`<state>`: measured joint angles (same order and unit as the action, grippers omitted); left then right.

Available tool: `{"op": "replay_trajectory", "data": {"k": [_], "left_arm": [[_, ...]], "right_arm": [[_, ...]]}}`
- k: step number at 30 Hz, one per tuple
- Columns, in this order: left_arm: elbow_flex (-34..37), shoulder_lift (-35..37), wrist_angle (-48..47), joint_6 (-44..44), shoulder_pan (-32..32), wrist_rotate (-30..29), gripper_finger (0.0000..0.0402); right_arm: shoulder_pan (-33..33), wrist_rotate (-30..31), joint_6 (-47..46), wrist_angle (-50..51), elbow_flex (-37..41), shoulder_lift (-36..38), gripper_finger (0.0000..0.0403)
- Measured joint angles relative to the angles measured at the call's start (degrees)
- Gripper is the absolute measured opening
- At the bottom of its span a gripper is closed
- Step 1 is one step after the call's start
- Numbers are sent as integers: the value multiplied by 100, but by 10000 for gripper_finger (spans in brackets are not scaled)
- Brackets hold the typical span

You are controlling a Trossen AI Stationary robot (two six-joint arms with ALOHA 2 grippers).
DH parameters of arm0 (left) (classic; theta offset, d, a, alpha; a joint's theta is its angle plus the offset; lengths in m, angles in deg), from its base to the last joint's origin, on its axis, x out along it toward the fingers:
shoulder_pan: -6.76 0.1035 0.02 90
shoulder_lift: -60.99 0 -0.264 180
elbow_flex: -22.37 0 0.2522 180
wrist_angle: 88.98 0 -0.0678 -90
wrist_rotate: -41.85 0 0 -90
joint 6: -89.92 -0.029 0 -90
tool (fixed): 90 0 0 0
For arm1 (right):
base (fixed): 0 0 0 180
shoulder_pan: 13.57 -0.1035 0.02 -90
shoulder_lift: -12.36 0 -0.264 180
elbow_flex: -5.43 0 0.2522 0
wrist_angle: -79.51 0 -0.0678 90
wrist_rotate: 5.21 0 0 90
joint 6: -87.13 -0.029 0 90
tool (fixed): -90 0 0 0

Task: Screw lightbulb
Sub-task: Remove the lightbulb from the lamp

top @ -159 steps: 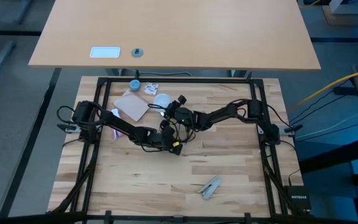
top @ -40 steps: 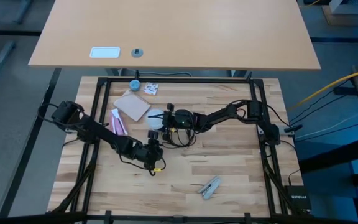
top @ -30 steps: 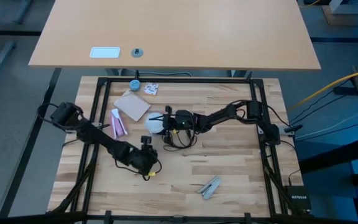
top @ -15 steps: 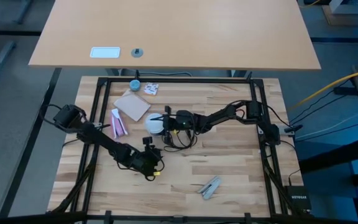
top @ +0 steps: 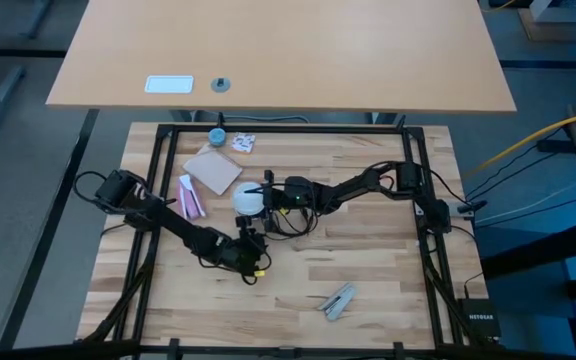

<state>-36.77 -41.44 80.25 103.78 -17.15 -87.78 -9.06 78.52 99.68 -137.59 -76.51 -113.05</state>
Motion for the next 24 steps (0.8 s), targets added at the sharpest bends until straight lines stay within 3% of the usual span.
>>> {"op": "replay_trajectory", "data": {"k": [24], "left_arm": [[0,-103,412,-792,135,0,133]], "right_arm": [[7,-165,84,53,-9,14,166]]}}
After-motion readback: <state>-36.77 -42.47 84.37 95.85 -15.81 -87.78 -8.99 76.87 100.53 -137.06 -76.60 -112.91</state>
